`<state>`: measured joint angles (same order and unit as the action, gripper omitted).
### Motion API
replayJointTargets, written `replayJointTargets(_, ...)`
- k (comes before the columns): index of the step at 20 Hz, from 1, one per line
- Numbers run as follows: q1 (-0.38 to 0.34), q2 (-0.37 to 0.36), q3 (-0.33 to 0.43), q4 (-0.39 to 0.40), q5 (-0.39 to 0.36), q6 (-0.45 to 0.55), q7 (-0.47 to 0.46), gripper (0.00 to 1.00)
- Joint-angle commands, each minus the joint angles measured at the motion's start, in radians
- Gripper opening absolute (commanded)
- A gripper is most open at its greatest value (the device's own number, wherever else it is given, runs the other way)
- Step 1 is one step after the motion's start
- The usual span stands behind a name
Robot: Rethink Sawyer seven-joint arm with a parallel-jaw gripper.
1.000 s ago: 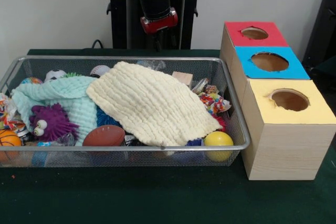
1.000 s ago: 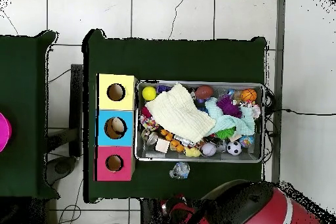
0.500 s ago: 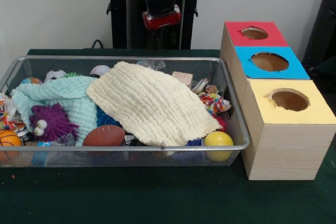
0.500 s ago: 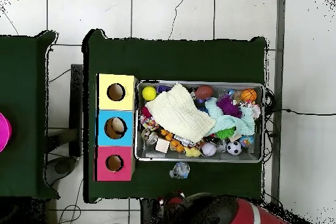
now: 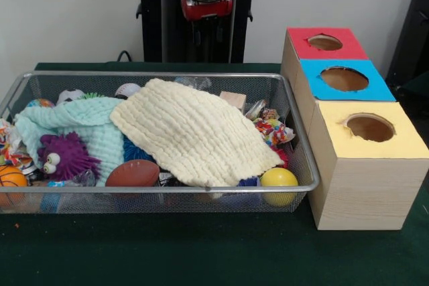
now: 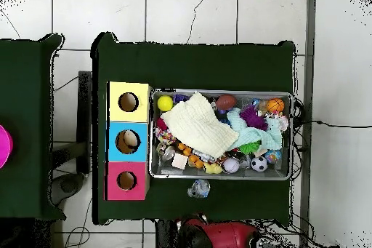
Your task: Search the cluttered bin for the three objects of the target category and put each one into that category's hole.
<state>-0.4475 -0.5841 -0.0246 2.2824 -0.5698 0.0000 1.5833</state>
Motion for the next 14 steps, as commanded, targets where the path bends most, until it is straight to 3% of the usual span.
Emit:
replayJointTargets(1,0.017,-0.095,0.055,0.002,0.087,0.093,0.161,1.00)
replayJointTargets(8,0.000,-0.137,0.094,-0.006,0.126,0.157,0.132,1.00)
replayJointTargets(14,0.013,-0.082,0.079,-0.064,0.124,0.121,0.128,1.00)
